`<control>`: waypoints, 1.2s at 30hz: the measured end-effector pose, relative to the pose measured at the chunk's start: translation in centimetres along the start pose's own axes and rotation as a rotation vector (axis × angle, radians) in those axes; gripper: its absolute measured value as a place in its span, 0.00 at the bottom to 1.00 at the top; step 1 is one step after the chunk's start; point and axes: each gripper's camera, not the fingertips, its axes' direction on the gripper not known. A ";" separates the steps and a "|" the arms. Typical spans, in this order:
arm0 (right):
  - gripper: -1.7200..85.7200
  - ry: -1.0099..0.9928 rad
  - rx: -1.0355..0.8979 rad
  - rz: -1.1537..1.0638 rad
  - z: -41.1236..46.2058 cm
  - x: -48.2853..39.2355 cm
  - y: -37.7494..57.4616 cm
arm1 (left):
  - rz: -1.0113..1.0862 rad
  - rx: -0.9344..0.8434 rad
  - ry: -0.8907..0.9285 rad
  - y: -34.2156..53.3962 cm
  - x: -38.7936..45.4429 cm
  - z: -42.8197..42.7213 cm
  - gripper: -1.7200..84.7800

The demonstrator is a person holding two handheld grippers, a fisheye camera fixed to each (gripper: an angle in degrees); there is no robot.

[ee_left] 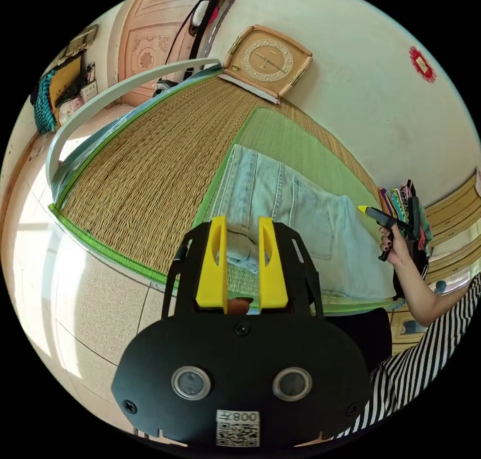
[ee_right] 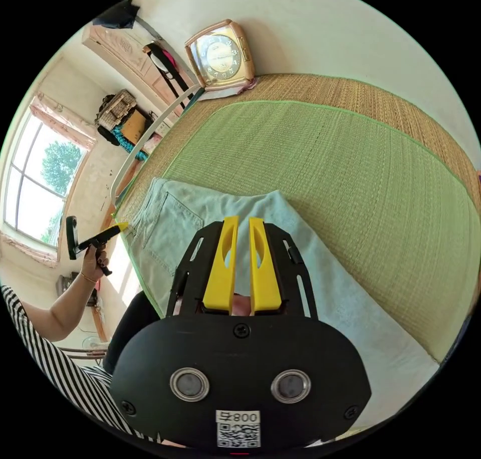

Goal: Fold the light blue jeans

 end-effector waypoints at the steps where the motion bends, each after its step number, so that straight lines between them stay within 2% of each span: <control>1: 0.05 -0.026 -0.053 -0.049 0.7 -2.2 1.5 | 0.014 -0.037 -0.091 0.5 0.6 1.2 0.08; 2: 0.05 -0.044 -0.113 -0.098 1.6 -4.4 3.0 | 0.039 -0.033 -0.116 0.7 1.1 1.9 0.05; 6: 0.04 0.011 -0.277 -0.176 5.2 -8.5 6.2 | 0.048 -0.038 -0.149 1.3 2.4 4.2 0.03; 7: 0.04 0.005 -0.205 -0.171 4.7 -8.9 6.5 | 0.041 -0.038 -0.155 1.6 2.8 5.0 0.02; 11: 0.02 -0.029 -0.271 -0.164 3.9 -10.1 5.5 | 0.037 -0.012 -0.194 2.7 5.2 6.8 0.02; 15: 0.02 -0.004 -0.197 -0.142 0.3 -11.3 6.7 | 0.127 0.036 -0.151 4.3 9.3 8.4 0.02; 19: 0.02 0.031 -0.175 -0.059 -3.0 -10.9 9.9 | 0.155 -0.096 -0.185 6.0 11.8 14.5 0.02; 23: 0.02 0.051 -0.195 0.033 -6.0 -9.7 13.6 | 0.098 -0.053 -0.089 6.8 13.2 16.7 0.02; 26: 0.02 0.087 -0.161 0.080 -9.2 -9.3 16.2 | 0.193 -0.020 0.018 7.9 17.1 18.4 0.02; 29: 0.02 0.094 -0.194 0.124 -10.3 -8.3 18.9 | 0.284 -0.126 0.090 9.1 21.6 23.4 0.02; 32: 0.02 -0.028 -0.149 0.202 -12.8 -7.2 20.2 | 0.293 -0.295 0.070 10.2 24.7 29.9 0.02; 36: 0.03 -0.005 -0.035 0.228 -18.6 -6.6 22.2 | 0.332 -0.241 0.165 10.5 28.5 31.9 0.03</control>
